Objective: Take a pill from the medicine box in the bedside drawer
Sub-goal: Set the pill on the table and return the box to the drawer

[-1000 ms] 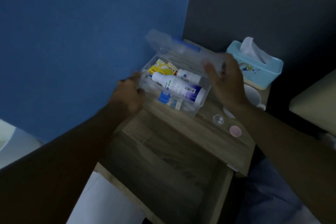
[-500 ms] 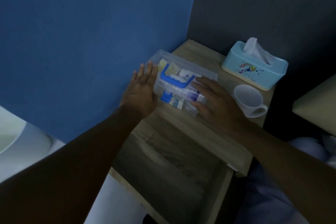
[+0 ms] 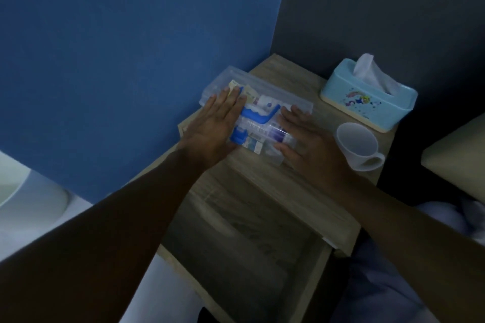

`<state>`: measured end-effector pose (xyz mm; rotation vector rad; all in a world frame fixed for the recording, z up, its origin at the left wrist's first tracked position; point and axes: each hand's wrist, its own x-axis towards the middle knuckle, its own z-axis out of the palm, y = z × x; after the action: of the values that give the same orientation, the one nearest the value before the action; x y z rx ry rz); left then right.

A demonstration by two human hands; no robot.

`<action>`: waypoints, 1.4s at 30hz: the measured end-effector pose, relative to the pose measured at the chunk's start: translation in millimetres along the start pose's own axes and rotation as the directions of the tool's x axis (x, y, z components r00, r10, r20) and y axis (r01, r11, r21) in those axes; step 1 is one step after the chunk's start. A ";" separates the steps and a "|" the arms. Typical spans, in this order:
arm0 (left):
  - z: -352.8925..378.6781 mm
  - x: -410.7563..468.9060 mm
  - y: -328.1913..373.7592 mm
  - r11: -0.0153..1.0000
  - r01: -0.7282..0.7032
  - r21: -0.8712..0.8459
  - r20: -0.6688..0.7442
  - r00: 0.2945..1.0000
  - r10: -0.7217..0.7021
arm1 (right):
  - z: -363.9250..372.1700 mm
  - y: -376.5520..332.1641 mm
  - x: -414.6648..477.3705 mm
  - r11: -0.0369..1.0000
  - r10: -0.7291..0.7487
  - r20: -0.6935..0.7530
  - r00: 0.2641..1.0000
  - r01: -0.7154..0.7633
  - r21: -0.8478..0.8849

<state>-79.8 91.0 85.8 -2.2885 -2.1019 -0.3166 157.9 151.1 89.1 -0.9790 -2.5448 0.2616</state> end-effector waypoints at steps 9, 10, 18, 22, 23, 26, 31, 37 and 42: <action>-20.8 10.6 -11.5 0.998 -0.058 0.024 -0.002 0.998 0.058 | 4.0 0.0 -1.0 0.994 0.041 -0.036 0.999 -0.037 0.099; -20.8 12.8 -10.9 0.998 -0.051 0.033 0.003 0.999 0.051 | 3.6 -0.4 -1.0 0.993 0.044 -0.033 0.999 -0.040 0.111; -10.5 14.7 -12.8 0.995 0.031 -0.092 -0.023 0.999 -0.034 | 1.6 -2.2 -0.1 0.993 0.046 -0.021 0.999 -0.043 0.107; 0.1 11.8 -8.3 0.997 0.058 -0.051 -0.071 0.996 -0.062 | 0.7 -4.1 -1.3 0.994 0.048 -0.013 0.999 -0.047 0.103; 2.1 11.5 -6.9 0.997 0.054 -0.047 -0.103 0.993 -0.059 | 0.3 -4.3 -1.0 0.994 0.051 -0.014 0.999 -0.050 0.096; 4.4 9.8 -3.4 0.997 0.048 -0.060 -0.167 0.984 -0.057 | -1.6 -4.8 -0.1 0.997 0.043 -0.019 0.999 -0.042 0.061; -8.0 10.8 -4.1 0.958 0.114 -0.262 -0.082 0.987 -0.139 | -5.2 -10.1 5.4 0.993 0.069 -0.077 0.995 -0.061 0.104; -26.0 20.1 -12.4 0.831 0.270 -0.487 -0.188 0.896 -0.401 | -11.8 -17.6 31.0 0.880 0.447 -0.223 0.866 -0.382 0.283; -18.0 36.7 -24.0 0.609 0.525 -0.595 0.058 0.784 -0.618 | -8.4 -20.3 49.6 0.465 0.807 0.091 0.583 -0.724 0.509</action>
<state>-103.2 126.7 106.4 -1.5675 -2.8996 -1.2811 115.9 169.9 117.8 -1.7693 -1.5407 0.9966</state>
